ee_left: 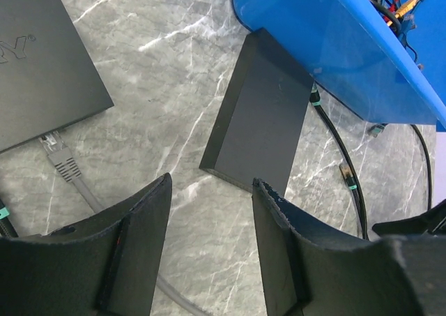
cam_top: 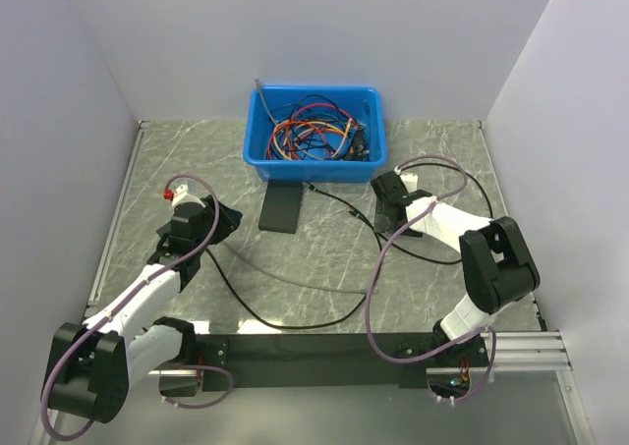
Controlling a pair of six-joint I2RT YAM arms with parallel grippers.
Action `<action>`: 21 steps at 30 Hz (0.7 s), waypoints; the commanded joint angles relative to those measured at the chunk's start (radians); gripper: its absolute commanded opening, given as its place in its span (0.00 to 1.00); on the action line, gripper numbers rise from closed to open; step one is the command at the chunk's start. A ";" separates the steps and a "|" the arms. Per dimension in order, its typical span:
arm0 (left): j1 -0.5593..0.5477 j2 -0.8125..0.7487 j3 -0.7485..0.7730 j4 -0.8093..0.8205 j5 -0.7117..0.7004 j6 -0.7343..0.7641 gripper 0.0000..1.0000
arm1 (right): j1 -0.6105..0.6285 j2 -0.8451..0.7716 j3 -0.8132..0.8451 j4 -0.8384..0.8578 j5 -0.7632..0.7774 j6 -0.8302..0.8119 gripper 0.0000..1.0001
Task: Insert the plug into the switch port
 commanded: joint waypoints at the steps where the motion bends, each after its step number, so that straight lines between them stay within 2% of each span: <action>1: -0.011 -0.008 -0.002 0.038 -0.022 -0.020 0.56 | 0.001 -0.005 0.024 -0.009 -0.079 -0.042 0.81; 11: -0.023 -0.006 0.004 0.025 -0.041 -0.017 0.56 | 0.002 0.021 0.023 0.023 -0.225 -0.074 0.79; 15: -0.023 -0.005 0.000 0.027 -0.047 -0.015 0.56 | 0.007 0.042 0.032 0.029 -0.266 -0.088 0.75; 21: -0.025 0.009 -0.003 0.035 -0.044 -0.015 0.56 | 0.094 0.030 0.050 0.032 -0.193 -0.072 0.74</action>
